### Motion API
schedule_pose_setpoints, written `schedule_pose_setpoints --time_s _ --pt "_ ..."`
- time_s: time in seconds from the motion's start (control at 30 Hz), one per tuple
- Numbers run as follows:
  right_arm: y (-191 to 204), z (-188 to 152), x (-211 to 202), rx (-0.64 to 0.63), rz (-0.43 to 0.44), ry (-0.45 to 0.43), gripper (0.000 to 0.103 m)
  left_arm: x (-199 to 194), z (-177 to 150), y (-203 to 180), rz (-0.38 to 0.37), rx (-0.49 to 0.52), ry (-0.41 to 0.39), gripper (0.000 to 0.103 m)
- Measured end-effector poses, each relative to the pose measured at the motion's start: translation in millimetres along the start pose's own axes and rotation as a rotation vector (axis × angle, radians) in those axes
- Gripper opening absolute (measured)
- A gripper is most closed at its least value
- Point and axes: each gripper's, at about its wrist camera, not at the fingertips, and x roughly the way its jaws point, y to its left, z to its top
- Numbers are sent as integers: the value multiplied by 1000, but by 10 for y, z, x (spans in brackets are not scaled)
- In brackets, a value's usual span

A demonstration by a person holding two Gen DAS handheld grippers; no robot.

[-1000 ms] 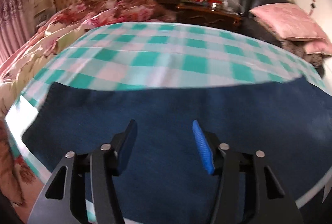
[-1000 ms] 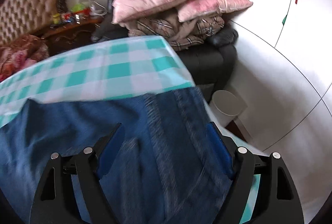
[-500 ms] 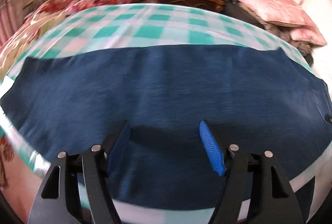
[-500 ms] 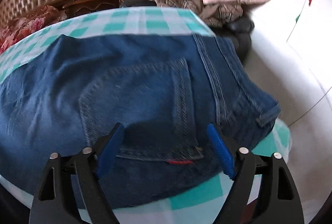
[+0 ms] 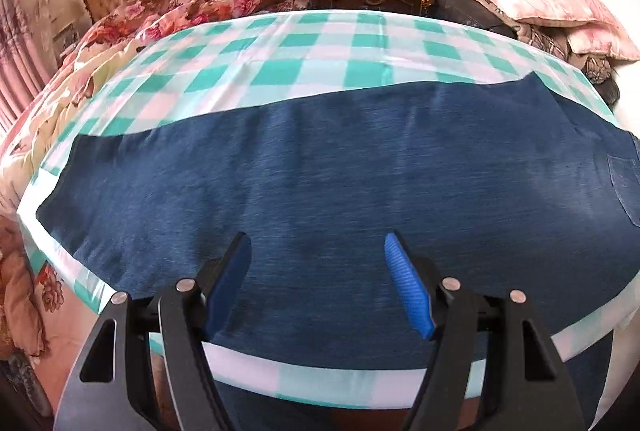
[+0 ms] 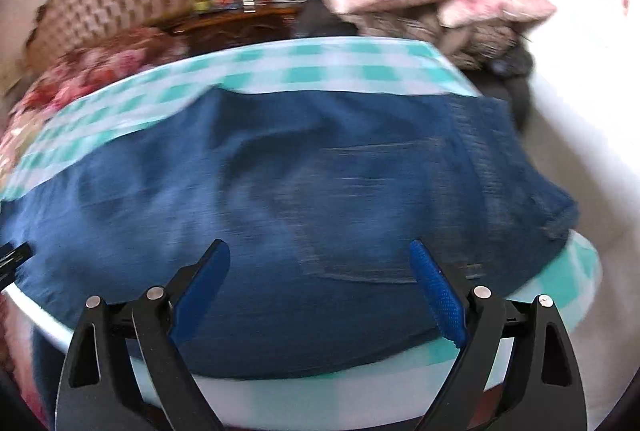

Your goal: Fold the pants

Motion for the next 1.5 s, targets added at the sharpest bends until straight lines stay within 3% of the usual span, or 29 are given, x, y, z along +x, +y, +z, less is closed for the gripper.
schedule_pose_setpoints --time_s 0.13,0.27,0.5,0.63,0.73,0.83,1.0,1.07,1.23,1.27,1.5 --pt "308 -95 61 -56 26 39 85 -41 21 -239 -18 38 11 69" --pt "382 -254 271 -106 -13 137 85 -70 18 -415 -57 56 18 69" --pt "407 -320 175 -131 -1 116 85 -40 -15 -682 -155 77 31 69" --pt "400 -235 109 -115 31 104 85 119 -78 -681 -167 71 81 69" --pt "559 -54 4 -140 82 53 76 196 -125 -608 -173 53 89 69" --pt "816 219 56 -172 134 27 58 205 -129 -573 -189 55 81 69" --pt "1516 691 457 -247 261 33 43 209 -129 -547 -184 48 62 68" --pt "1811 780 696 -291 278 62 34 194 -125 -526 -178 41 63 57" --pt "2092 816 1147 -317 220 118 31 210 -114 -222 -183 -4 63 43" --pt "2062 804 1167 -317 222 99 30 216 -110 -147 -191 -12 59 34" --pt "2062 807 1118 -282 201 106 31 244 -79 135 -180 -64 61 36"
